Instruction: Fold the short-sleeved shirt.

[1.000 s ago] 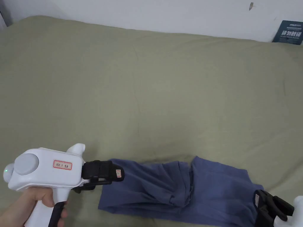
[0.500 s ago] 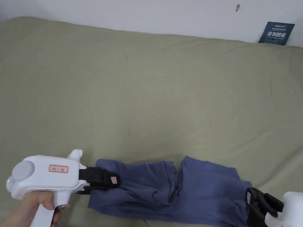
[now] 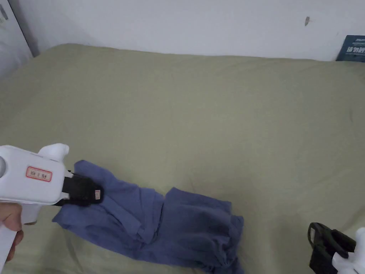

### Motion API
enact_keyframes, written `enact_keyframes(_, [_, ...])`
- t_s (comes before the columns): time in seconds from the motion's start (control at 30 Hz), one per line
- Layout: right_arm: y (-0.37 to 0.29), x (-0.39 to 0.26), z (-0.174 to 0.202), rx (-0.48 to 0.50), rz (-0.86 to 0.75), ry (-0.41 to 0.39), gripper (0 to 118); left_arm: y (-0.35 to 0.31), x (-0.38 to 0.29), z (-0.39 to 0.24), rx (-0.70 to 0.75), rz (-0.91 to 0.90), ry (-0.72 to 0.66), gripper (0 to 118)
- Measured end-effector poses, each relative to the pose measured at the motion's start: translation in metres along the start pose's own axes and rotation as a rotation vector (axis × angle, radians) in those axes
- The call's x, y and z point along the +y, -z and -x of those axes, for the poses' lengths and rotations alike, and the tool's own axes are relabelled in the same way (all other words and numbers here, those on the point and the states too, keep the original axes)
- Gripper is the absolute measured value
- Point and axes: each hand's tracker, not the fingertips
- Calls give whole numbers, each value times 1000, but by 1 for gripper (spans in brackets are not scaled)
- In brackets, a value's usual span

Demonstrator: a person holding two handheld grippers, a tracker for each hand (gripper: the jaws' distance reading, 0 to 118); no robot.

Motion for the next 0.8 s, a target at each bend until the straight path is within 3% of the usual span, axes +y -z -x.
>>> enact_keyframes(0.17, [-8, -5, -6, 0, -5, 32, 6, 18, 6, -85, 95, 64, 191, 14])
enact_keyframes(0.37, [-13, -8, -18, -12, -12, 70, 6, 71, -3, -167, 128, 100, 305, 15])
enact_keyframes(0.4, [-13, -9, -21, -14, -15, 76, 6, 82, -5, -177, 123, 101, 296, 26])
enact_keyframes(0.43, [-14, -9, -23, -19, -15, 83, 6, 95, -7, -186, 108, 101, 298, 56])
enact_keyframes(0.47, [-15, -10, -25, -24, -14, 90, 6, 107, -7, -193, 75, 112, 307, 104])
enact_keyframes(0.5, [-17, -10, -27, -28, -12, 97, 6, 118, -9, -204, 55, 110, 304, 118])
enact_keyframes(0.6, [-23, -13, -33, -41, -10, 105, 6, 136, -6, -212, 24, 99, 274, 118])
enact_keyframes(0.7, [-26, -16, -41, -59, -8, 113, 6, 126, -2, -203, -117, 112, 167, 112])
enact_keyframes(0.73, [-25, -16, -44, -66, -5, 122, 6, 123, -1, -195, -138, 95, 153, 101])
enact_keyframes(0.8, [-23, -17, -48, -68, 1, 140, 6, 108, 2, -184, -193, 53, 110, 37])
